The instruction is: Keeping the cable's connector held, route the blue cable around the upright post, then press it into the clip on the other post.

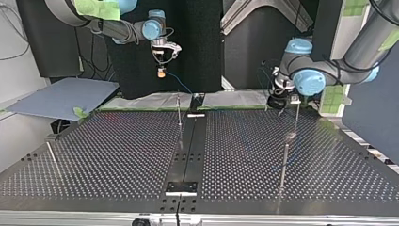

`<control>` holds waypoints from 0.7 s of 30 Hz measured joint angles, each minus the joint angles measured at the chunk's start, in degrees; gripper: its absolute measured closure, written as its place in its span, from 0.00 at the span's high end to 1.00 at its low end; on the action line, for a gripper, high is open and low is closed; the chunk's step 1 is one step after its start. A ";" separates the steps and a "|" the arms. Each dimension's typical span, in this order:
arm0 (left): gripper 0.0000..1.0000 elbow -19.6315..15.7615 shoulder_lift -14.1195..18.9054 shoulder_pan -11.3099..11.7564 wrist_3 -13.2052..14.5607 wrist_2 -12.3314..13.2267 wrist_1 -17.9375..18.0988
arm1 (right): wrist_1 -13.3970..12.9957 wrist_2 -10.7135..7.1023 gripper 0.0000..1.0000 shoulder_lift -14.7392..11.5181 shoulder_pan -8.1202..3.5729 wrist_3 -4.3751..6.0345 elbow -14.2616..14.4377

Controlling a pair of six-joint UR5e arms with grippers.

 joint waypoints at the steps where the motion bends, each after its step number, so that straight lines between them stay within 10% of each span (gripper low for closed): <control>1: 1.00 -0.38 0.00 -0.01 0.04 0.00 0.38 | -0.01 0.00 0.00 0.00 0.01 -0.01 0.00; 21: 1.00 -6.30 0.05 -0.38 0.90 -1.16 4.45 | -0.08 -0.03 0.00 0.01 0.17 -0.09 -0.02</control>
